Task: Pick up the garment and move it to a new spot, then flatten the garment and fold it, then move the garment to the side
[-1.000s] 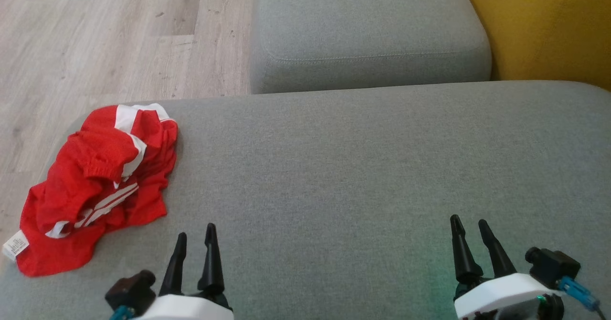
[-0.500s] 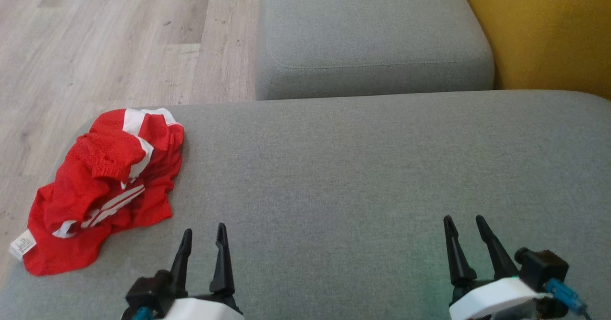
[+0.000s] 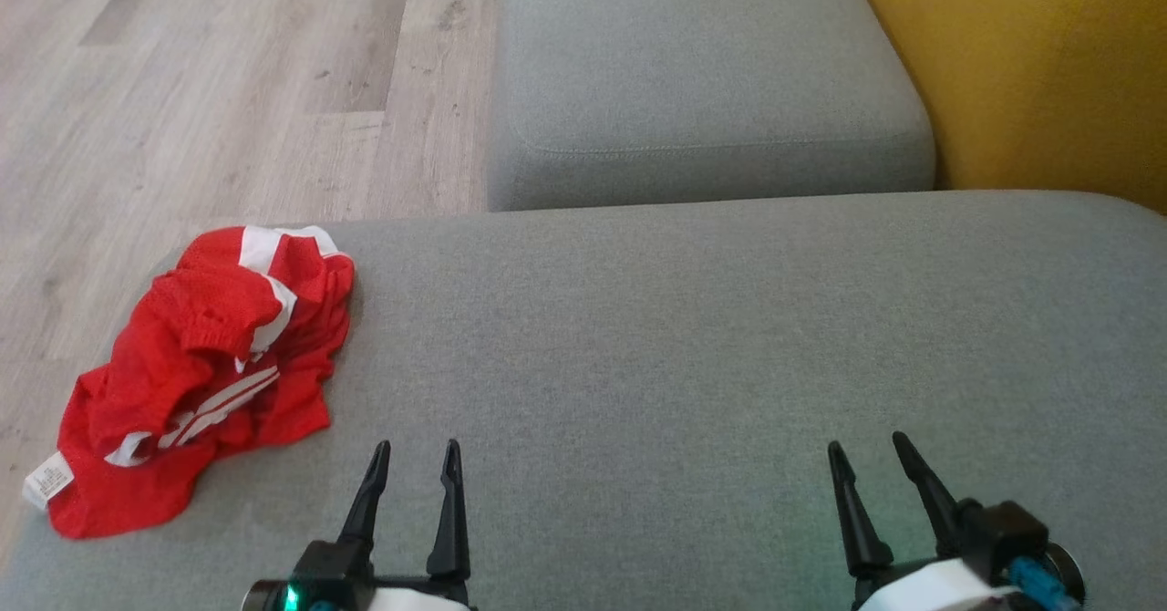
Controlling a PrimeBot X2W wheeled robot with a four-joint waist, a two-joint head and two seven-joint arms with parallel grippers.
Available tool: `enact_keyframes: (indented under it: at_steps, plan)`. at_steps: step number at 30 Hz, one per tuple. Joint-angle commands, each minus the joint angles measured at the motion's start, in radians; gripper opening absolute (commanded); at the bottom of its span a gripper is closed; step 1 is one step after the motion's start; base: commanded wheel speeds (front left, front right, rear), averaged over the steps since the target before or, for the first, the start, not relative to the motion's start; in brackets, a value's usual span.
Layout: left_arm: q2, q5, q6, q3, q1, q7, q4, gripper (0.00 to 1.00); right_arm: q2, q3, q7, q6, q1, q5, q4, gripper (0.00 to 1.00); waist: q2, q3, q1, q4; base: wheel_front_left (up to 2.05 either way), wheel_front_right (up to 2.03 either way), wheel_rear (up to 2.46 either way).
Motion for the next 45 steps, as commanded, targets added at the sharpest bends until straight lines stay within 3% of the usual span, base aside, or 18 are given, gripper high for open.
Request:
enact_keyframes:
  at_steps: [1, 7, 20, 28, 38, 45]
  plan:
    - [0.001, 0.025, 0.008, 0.020, -0.027, -0.016, -0.031, 1.00, -0.006, 0.027, -0.017, 0.007, -0.033, -0.028, -0.028, 1.00, 0.0000, -0.003, 0.0000, -0.001, 0.00, 0.00, 0.00]
    - [0.001, 0.090, 0.030, 0.012, -0.022, -0.034, -0.031, 1.00, -0.004, 0.029, -0.034, 0.008, -0.023, -0.107, -0.017, 1.00, 0.0000, -0.016, 0.0000, -0.006, 0.00, 0.00, 0.00]
    - [0.001, 0.093, 0.036, 0.024, -0.040, -0.034, -0.012, 1.00, -0.002, 0.004, -0.035, 0.008, -0.024, -0.107, -0.017, 1.00, 0.0000, 0.005, 0.0000, 0.021, 0.00, 0.00, 0.00]
    - [0.001, 0.099, 0.041, 0.055, -0.065, -0.034, -0.018, 1.00, -0.001, 0.041, -0.035, 0.008, -0.030, -0.082, -0.021, 1.00, 0.0000, 0.057, 0.0000, 0.152, 0.00, 0.00, 0.00]
    - [0.001, 0.135, 0.049, 0.139, -0.047, -0.034, -0.064, 1.00, -0.001, 0.020, -0.035, 0.008, -0.059, -0.087, -0.034, 1.00, 0.0000, 0.094, 0.0000, 0.364, 0.00, 0.00, 0.00]
    - [0.001, 0.161, 0.047, 0.194, -0.045, -0.034, -0.084, 1.00, -0.001, 0.006, -0.035, 0.008, -0.079, -0.097, -0.045, 1.00, 0.0000, 0.120, 0.0000, 0.433, 0.00, 0.00, 0.00]
